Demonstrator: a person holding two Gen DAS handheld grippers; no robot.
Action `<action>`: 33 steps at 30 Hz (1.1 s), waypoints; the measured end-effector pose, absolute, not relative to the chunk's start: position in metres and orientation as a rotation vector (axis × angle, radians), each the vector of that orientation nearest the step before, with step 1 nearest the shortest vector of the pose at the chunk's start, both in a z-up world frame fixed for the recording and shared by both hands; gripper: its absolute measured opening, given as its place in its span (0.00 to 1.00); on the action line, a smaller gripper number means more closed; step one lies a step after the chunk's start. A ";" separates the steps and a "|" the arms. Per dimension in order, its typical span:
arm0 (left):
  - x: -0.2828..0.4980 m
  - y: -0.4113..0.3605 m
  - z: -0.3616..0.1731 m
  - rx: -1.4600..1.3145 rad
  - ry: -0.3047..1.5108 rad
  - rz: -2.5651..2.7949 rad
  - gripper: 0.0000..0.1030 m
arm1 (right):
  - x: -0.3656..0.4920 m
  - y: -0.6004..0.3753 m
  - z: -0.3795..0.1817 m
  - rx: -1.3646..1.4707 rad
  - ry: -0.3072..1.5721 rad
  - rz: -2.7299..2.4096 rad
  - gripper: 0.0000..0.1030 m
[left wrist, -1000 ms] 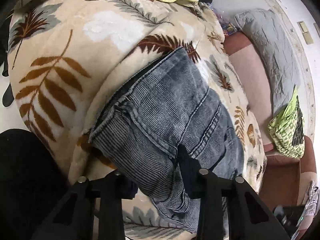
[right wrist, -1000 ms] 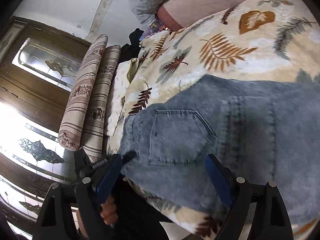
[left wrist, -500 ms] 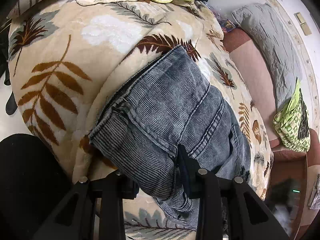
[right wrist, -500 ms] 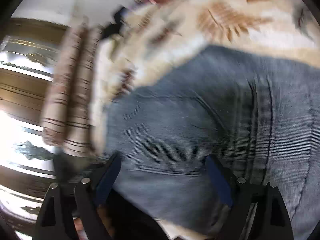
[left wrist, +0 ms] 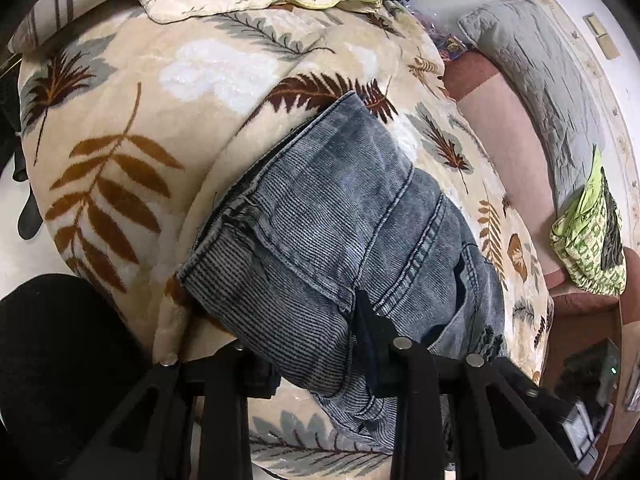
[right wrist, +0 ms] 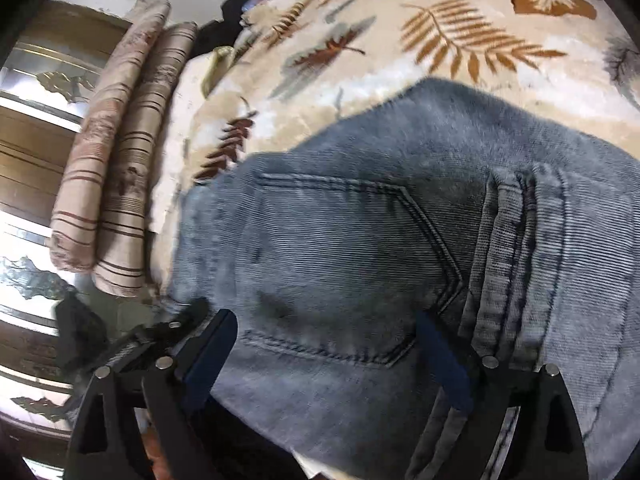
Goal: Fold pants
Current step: 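Lift the hem end and fold it over onto the waistband with the left gripper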
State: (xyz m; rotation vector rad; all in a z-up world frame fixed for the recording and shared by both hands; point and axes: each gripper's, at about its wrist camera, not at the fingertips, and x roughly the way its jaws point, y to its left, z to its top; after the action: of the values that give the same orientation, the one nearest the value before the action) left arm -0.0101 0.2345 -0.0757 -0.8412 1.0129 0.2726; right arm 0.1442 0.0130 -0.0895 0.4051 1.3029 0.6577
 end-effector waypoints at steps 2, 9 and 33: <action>-0.010 0.231 -0.067 -0.810 0.996 0.267 0.28 | 0.138 -0.006 -0.077 0.452 1.257 0.645 0.90; -0.009 0.194 -0.016 -0.580 0.890 0.246 0.24 | 0.109 -0.104 -0.077 0.610 1.165 0.525 0.90; -0.020 -0.152 -0.057 0.460 0.981 -0.399 0.48 | 0.029 -0.315 -0.114 0.961 1.011 0.250 0.90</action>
State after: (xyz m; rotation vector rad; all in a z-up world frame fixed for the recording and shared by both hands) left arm -0.0197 -0.1522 -0.0567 0.4596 0.9815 -0.3986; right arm 0.0294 -0.3149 -0.1138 0.9614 1.0112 0.2496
